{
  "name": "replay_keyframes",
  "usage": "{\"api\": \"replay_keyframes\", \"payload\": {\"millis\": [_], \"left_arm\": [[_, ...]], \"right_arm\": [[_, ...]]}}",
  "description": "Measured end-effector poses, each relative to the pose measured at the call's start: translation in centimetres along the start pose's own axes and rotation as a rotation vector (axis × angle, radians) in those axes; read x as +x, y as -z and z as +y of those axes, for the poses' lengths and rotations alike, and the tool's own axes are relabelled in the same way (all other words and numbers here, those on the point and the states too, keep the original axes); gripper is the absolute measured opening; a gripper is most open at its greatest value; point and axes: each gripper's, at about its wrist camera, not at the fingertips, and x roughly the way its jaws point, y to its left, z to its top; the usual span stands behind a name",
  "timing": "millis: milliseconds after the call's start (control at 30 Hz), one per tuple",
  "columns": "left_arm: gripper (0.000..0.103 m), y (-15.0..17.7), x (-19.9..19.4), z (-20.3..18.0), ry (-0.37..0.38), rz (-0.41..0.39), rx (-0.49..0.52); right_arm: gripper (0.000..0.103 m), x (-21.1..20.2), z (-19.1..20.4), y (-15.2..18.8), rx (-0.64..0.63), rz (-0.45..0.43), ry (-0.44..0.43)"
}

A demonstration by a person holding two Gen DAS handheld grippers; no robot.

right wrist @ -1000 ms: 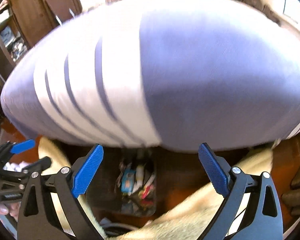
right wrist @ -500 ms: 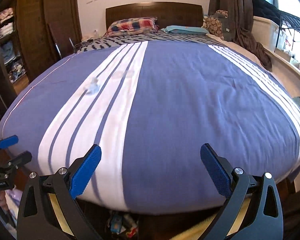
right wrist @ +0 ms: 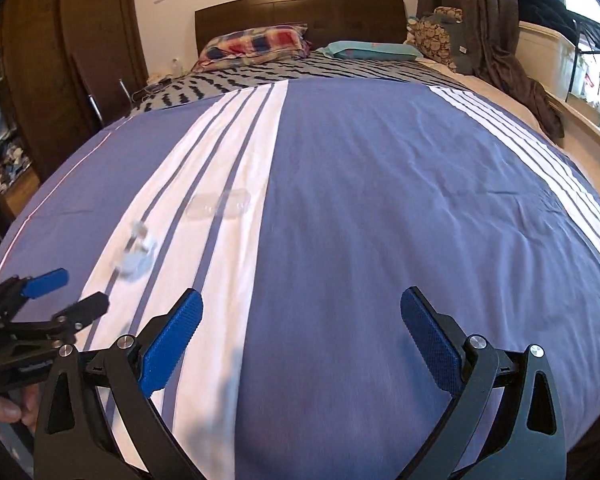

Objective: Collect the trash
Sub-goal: 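Grasp the white tissue with the left tool while the right tool grasps the clear plastic boxes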

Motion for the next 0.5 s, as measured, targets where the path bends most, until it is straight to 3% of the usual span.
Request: {"api": "replay_keyframes", "payload": {"millis": [167, 267, 333, 500], "left_arm": [[0.068, -1.7, 3.5, -0.1, 0.038, 0.033, 0.014], [0.043, -2.7, 4.4, 0.1, 0.04, 0.027, 0.012], [0.018, -3.2, 4.5, 0.3, 0.051, 0.02, 0.013], [0.011, -3.8, 4.5, 1.1, 0.026, 0.003, 0.042]], "right_arm": [[0.099, 2.2, 0.1, -1.7, 0.014, 0.019, 0.01], [0.099, 3.6, 0.7, -2.6, 0.012, 0.03, 0.006], [0.099, 4.6, 1.3, -3.2, 0.01, 0.041, 0.005], [0.099, 7.1, 3.2, -4.5, 0.026, 0.062, -0.032]]}}
